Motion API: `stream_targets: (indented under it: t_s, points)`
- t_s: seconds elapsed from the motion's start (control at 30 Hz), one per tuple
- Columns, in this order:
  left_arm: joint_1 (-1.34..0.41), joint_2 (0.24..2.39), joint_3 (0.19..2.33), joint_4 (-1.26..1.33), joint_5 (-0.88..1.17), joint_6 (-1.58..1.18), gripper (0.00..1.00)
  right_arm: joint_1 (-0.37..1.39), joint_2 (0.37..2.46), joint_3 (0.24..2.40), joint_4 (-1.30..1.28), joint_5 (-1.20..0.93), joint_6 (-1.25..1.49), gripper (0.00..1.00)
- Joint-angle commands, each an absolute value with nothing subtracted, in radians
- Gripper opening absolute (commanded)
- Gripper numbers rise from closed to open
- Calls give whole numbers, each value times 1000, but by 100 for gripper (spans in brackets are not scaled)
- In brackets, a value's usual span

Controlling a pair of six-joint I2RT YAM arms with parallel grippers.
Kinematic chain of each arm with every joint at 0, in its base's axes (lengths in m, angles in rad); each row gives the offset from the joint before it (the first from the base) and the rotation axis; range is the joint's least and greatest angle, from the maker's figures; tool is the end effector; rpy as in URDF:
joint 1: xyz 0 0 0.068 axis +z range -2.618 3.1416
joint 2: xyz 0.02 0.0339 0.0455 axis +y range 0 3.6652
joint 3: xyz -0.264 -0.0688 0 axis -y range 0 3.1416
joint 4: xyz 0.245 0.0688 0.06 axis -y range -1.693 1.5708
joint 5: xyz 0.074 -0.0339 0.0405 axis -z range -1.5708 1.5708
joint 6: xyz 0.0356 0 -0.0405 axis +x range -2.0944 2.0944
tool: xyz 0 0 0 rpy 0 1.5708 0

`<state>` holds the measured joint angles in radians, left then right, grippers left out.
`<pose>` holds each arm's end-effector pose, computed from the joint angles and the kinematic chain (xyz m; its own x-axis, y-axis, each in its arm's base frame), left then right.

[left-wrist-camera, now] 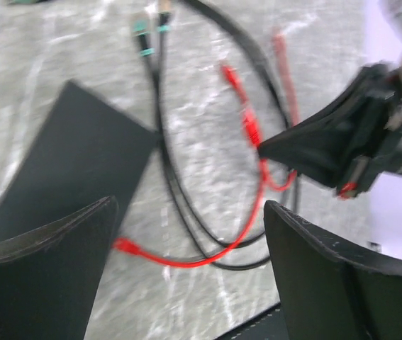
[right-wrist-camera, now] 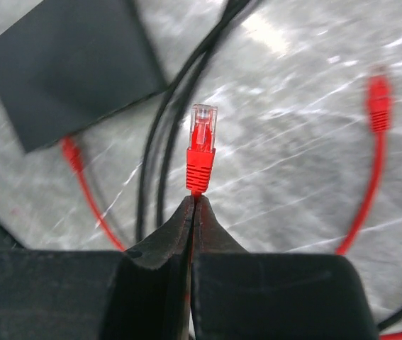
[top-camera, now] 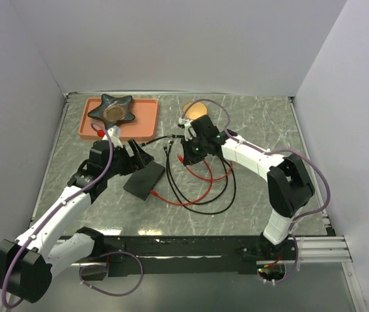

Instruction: Insert the plug into the switch port

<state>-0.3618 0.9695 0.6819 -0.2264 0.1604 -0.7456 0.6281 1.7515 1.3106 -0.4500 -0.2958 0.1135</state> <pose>0.2015 -0.0824 0.2656 -0.6631 -0.4651 -0.5865 0.0403 0.7602 -0.6484 0.3034 0.2332 0.2389 -0.7056 -0.3785 -0.5990 -0.6345 0.7138 0.2964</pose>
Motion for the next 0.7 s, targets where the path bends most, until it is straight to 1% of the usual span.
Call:
stream_targets:
  t_s: [0.0, 0.3, 0.43, 0.47, 0.5, 0.53, 0.57, 0.63, 0.67]
  points:
    - [-367, 943, 646, -48, 279, -794, 89, 640, 1634, 1270, -362, -420, 98, 0]
    - [-391, 988, 643, 55, 348, -811, 84, 643, 1572, 1264, -393, -492, 94, 0]
    - [-403, 976, 667, 5, 301, -804, 83, 656, 1557, 1262, -429, -390, 83, 1]
    - [-403, 973, 673, 3, 298, -804, 84, 664, 1565, 1267, -443, -368, 71, 10]
    - [-403, 970, 679, -44, 290, -807, 84, 676, 1569, 1273, -460, -338, 63, 26]
    - [-403, 968, 684, -63, 272, -808, 85, 713, 1577, 1273, -480, -290, 54, 39]
    - [-403, 963, 693, -80, 265, -810, 86, 733, 1592, 1273, -491, -184, 46, 43]
    - [-403, 951, 695, -139, 212, -837, 86, 767, 1621, 1272, -499, -106, 38, 49]
    - [-403, 939, 695, -155, 200, -847, 87, 787, 1659, 1276, -508, -59, 32, 50]
